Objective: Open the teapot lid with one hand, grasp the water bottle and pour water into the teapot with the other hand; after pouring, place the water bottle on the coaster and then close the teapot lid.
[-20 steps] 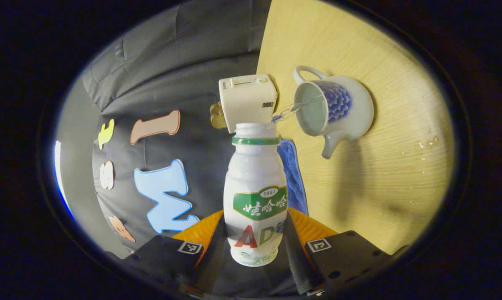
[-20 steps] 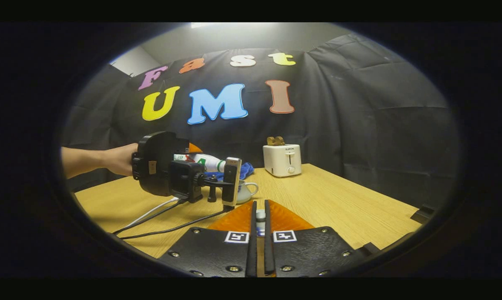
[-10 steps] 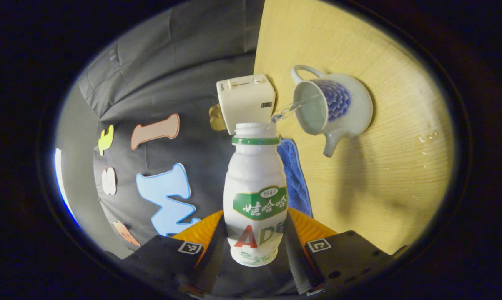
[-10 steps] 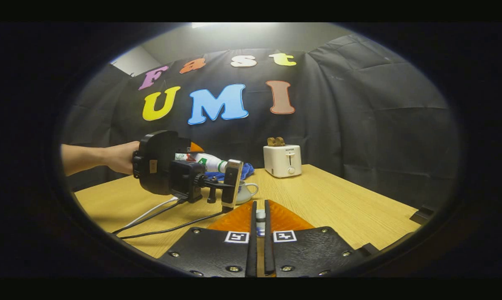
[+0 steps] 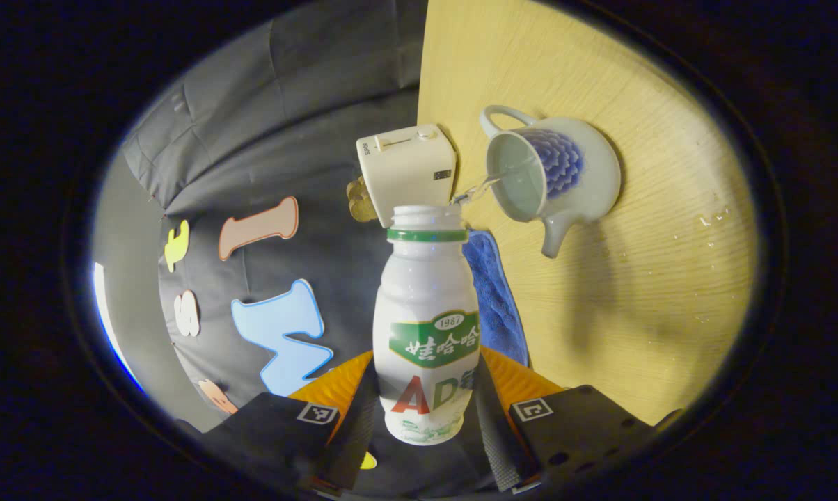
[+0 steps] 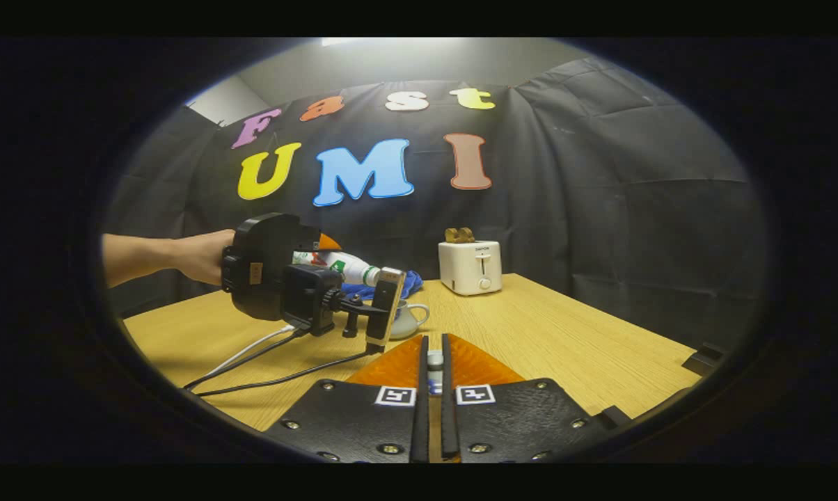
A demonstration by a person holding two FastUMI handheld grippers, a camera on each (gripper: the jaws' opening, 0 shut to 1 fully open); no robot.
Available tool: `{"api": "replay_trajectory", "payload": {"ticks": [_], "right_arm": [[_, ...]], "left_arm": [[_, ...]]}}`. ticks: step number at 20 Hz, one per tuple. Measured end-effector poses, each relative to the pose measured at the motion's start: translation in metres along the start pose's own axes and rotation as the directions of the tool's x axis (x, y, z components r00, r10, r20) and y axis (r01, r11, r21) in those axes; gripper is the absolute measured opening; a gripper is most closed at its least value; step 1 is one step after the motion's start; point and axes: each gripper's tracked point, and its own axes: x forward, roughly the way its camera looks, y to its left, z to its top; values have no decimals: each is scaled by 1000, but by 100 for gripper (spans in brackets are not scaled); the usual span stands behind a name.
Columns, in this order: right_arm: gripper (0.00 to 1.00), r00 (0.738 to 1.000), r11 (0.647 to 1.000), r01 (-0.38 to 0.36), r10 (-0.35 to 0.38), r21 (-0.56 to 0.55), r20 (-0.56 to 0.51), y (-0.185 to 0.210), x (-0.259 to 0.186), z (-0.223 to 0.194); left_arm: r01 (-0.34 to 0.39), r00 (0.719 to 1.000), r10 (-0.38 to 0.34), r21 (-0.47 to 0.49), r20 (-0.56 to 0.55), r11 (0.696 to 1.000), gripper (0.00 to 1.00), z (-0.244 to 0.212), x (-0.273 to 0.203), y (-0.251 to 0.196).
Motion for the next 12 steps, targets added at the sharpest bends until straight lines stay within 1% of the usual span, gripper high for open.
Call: {"api": "replay_trajectory", "payload": {"ticks": [2, 9, 10, 11, 12], "right_arm": [[7, 1000, 1000, -1, 1, 1, -9, 1, 0, -2], [7, 1000, 1000, 4, -4, 3, -11, -1, -1, -3], [7, 1000, 1000, 3, -3, 3, -11, -2, -1, -4], [7, 1000, 1000, 3, -3, 3, -11, -2, -1, -3], [7, 1000, 1000, 5, -5, 3, -12, -3, -1, -3]], "left_arm": [[-7, 1000, 7, 23, -2, 1000, 76, 0, 0, 0], [-4, 1000, 4, 55, 4, 998, 76, 2, -2, 1], [-9, 1000, 8, 59, 8, 998, 82, 2, -1, 2], [-13, 1000, 12, 64, 12, 998, 76, 3, -1, 2], [-13, 1000, 12, 68, 14, 998, 76, 4, -2, 2]]}}
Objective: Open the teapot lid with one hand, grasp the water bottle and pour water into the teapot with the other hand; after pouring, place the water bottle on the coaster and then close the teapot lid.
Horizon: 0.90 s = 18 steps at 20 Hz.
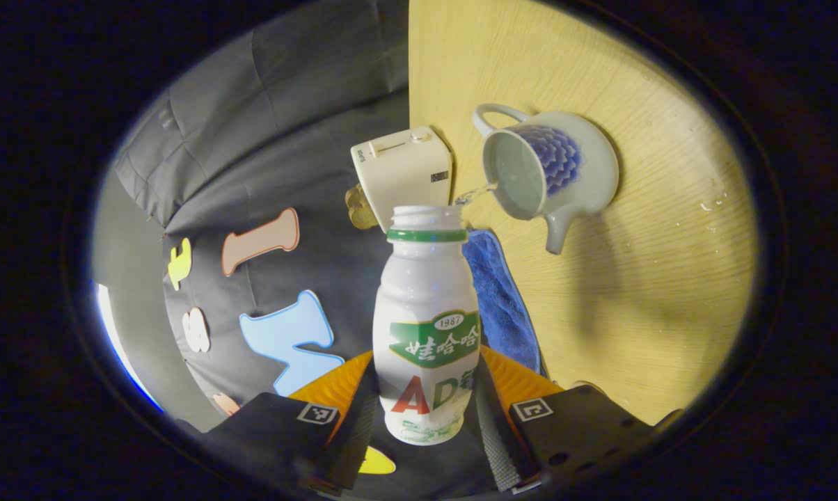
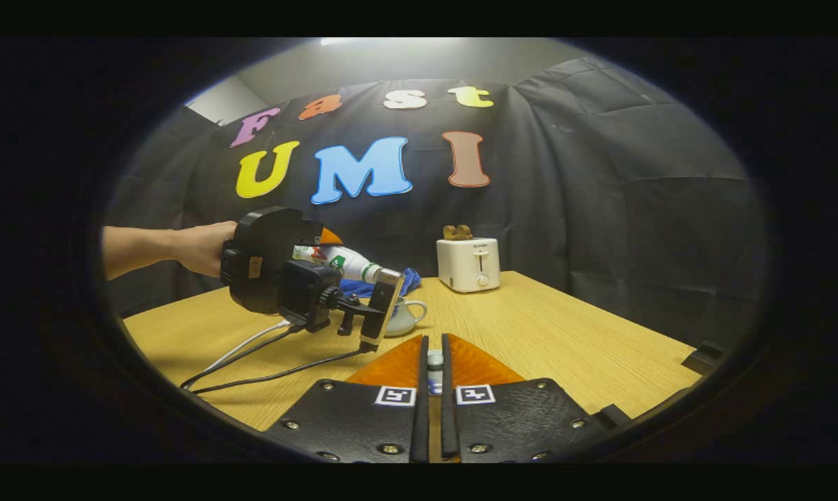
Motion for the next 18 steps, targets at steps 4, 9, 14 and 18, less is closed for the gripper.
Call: {"api": "replay_trajectory", "payload": {"ticks": [4, 9, 14, 18], "right_arm": [[7, 1000, 1000, 5, -5, -4, 0, -1, 0, -2], [7, 1000, 1000, 7, -7, -8, 3, -1, 0, -1], [7, 1000, 1000, 10, -10, -4, 3, -3, -1, -1], [7, 1000, 1000, 8, -8, 3, 3, -4, -1, -2]], "left_arm": [[-7, 1000, 6, 33, 4, 999, 76, -1, 1, 0], [-13, 1000, 12, 62, 16, 998, 76, 4, -1, 2], [-10, 1000, 8, 103, 20, 995, 76, 7, -3, 4], [-8, 1000, 5, 141, 22, 990, 76, 9, -5, 4]]}}
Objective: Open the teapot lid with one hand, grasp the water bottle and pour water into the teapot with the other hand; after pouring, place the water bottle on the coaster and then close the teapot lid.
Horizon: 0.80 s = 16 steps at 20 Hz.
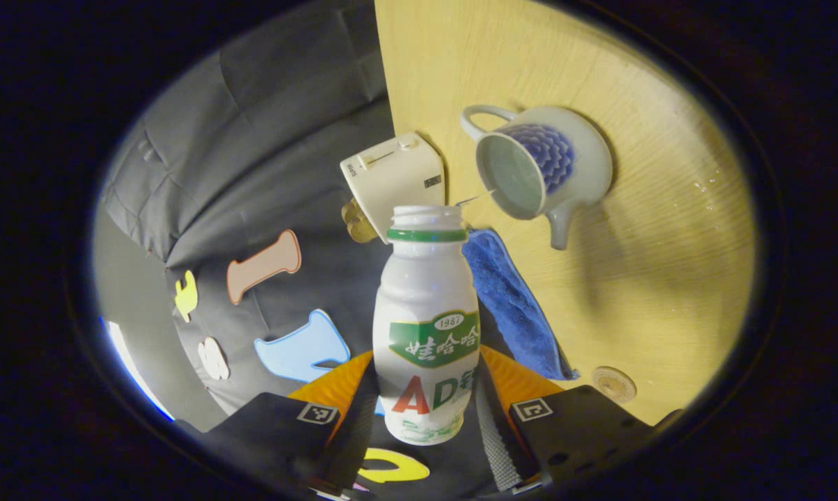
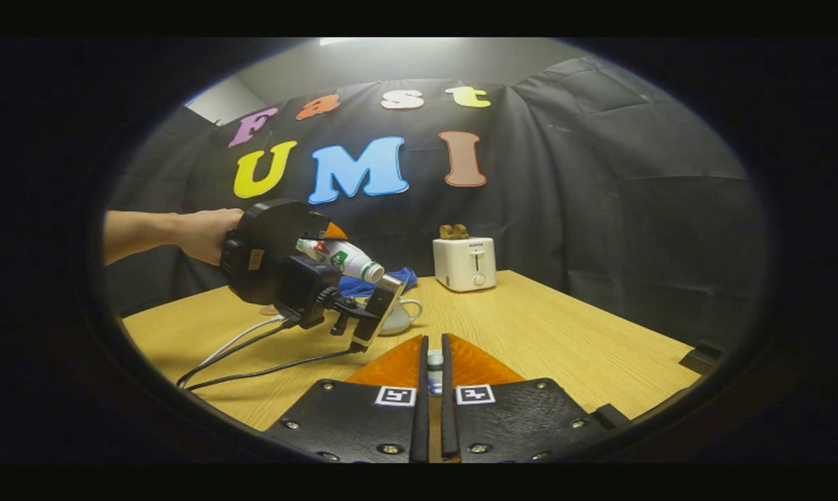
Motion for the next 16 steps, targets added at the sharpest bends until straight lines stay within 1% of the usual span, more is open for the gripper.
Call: {"api": "replay_trajectory", "payload": {"ticks": [7, 11, 16], "right_arm": [[7, 1000, 1000, 9, -9, 13, 9, -6, -1, 2], [7, 1000, 1000, 15, -15, 9, 9, -6, -3, 2], [7, 1000, 1000, 16, -16, 3, 14, -5, -5, 5]], "left_arm": [[6, 1000, -6, 46, 8, 999, 76, 8, -5, 0], [-4, 1000, 3, 82, 11, 997, 76, 13, -8, 3], [4, 1000, -4, 102, 5, 995, 76, 9, -6, 2]]}}
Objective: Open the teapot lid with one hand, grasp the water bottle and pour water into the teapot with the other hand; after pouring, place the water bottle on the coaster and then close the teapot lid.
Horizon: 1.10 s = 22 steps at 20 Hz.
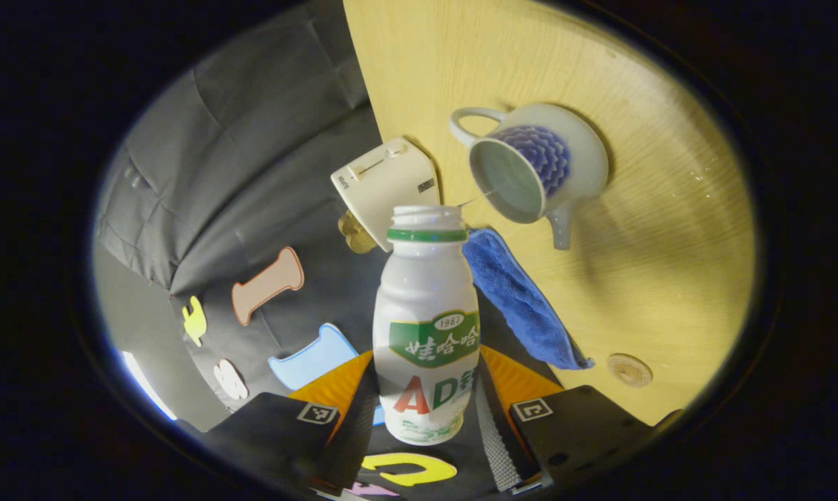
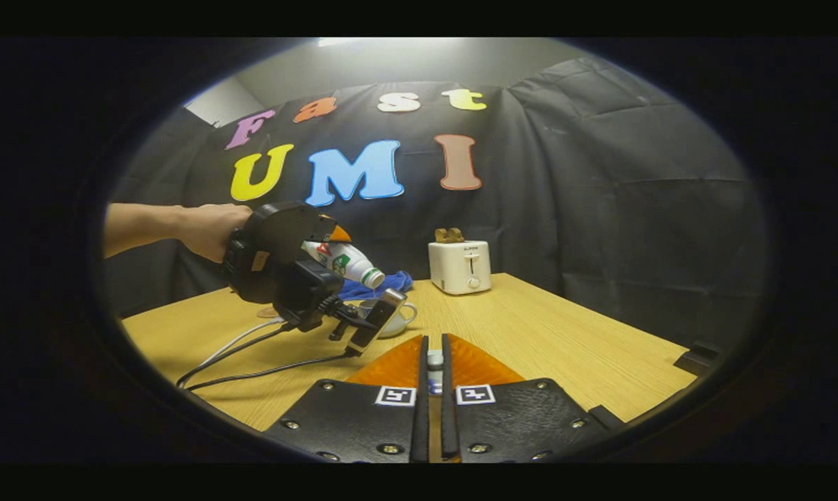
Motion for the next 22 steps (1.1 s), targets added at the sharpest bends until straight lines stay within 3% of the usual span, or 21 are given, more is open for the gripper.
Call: {"api": "replay_trajectory", "payload": {"ticks": [8, 10, 11, 14, 15, 17, 18, 19, 20, 21, 22], "right_arm": [[7, 1000, 1000, -2, 2, -2, 3, 3, 2, 1], [7, 1000, 1000, -7, 7, -4, 1, 5, 2, 2], [7, 1000, 1000, -9, 9, -6, 0, 6, 2, 3], [7, 1000, 1000, -14, 14, -14, 2, 10, 2, 4], [24, 1000, 1000, -15, 15, -17, 3, 11, 2, 6], [24, 1000, 1000, -16, 16, -23, 3, 13, 2, 7], [7, 1000, 1000, -18, 18, -24, 4, 15, 3, 8], [7, 1000, 999, -19, 19, -26, 5, 16, 3, 9], [24, 1000, 999, -18, 19, -30, 6, 17, 3, 11], [24, 1000, 999, -18, 18, -35, 7, 17, 2, 10], [24, 1000, 999, -19, 20, -37, 10, 18, 2, 12]], "left_arm": [[18, 1000, -18, -18, 9, 1000, 76, -4, 3, -3], [21, 1000, -20, -39, 12, 999, 70, -5, 5, -3], [20, 1000, -19, -49, 14, 999, 82, -6, 6, -4], [28, 999, -26, -88, 20, 996, 82, -6, 7, -7], [27, 999, -24, -101, 24, 994, 82, -6, 8, -8], [5, 999, 0, -132, 37, 991, 82, -2, 8, -6], [-2, 999, 10, -159, 48, 987, 82, 0, 8, -6], [-8, 998, 20, -190, 61, 982, 76, 3, 8, -6], [-14, 997, 30, -219, 71, 976, 75, 6, 7, -6], [-15, 997, 34, -243, 74, 970, 75, 7, 8, -7], [-15, 996, 38, -271, 79, 963, 82, 7, 9, -8]]}}
